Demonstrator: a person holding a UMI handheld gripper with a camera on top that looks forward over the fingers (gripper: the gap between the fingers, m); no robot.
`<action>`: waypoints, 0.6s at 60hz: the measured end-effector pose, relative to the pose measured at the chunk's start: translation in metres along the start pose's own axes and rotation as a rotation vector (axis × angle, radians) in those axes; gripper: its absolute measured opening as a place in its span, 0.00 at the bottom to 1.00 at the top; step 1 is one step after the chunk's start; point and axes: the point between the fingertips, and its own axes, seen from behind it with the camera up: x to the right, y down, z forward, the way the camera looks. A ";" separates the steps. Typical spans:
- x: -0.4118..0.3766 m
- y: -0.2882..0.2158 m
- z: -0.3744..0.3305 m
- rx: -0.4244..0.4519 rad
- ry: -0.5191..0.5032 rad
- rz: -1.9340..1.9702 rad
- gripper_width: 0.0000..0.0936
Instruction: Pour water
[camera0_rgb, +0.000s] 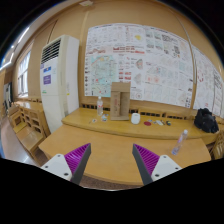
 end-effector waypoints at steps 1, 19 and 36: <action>0.001 0.001 0.000 -0.003 0.004 0.004 0.91; 0.101 0.086 0.023 -0.127 0.117 0.047 0.91; 0.283 0.186 0.089 -0.223 0.280 0.055 0.91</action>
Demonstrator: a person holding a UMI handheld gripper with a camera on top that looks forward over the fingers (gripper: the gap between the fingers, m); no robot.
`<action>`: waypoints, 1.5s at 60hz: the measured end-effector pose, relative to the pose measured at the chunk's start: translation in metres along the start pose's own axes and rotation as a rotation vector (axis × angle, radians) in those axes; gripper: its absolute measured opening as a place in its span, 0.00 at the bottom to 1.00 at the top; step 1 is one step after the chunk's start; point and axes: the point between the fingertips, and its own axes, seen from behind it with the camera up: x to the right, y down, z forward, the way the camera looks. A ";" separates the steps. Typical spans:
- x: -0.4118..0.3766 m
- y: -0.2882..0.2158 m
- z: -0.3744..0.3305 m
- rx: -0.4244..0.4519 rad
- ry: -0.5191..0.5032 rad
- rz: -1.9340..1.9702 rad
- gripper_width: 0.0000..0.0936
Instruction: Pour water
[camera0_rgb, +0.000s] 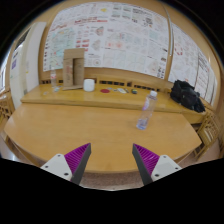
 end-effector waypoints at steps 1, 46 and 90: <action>0.010 0.001 0.009 0.002 0.007 -0.001 0.91; 0.191 -0.097 0.306 0.204 -0.001 0.034 0.54; 0.209 -0.238 0.295 0.235 0.330 -0.153 0.38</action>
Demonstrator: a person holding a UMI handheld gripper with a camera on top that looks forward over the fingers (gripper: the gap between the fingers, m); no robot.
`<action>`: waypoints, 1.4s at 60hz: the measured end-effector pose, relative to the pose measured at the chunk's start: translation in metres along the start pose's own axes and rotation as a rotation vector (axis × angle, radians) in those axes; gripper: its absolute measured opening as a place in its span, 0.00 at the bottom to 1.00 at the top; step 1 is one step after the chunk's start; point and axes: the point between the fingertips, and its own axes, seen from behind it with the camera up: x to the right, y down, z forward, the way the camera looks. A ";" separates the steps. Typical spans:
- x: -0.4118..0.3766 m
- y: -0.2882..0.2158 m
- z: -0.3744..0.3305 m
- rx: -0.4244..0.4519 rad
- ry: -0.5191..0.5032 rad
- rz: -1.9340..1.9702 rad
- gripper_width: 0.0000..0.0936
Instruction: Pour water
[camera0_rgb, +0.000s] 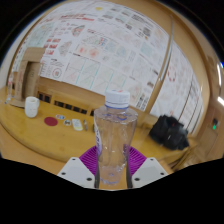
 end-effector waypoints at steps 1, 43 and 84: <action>0.002 -0.011 0.005 0.007 0.020 -0.024 0.38; -0.291 -0.281 0.160 0.366 0.255 -1.755 0.38; -0.292 -0.373 0.110 0.512 -0.071 -0.907 0.38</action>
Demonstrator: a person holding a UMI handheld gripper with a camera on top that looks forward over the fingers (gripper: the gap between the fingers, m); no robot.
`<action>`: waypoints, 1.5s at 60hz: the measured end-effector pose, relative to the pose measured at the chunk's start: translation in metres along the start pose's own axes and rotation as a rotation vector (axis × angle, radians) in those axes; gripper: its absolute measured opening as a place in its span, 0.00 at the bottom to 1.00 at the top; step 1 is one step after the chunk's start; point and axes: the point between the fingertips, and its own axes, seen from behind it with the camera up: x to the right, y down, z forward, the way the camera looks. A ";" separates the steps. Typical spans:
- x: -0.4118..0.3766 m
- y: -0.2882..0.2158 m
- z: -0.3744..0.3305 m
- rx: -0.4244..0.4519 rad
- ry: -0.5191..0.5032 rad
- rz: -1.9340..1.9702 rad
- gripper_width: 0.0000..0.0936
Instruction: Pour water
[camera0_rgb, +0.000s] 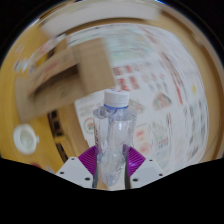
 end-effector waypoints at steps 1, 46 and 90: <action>0.006 -0.001 -0.001 0.001 0.000 0.073 0.38; -0.220 0.130 0.007 -0.234 -0.319 1.206 0.39; -0.168 0.104 -0.134 -0.446 -0.351 1.188 0.91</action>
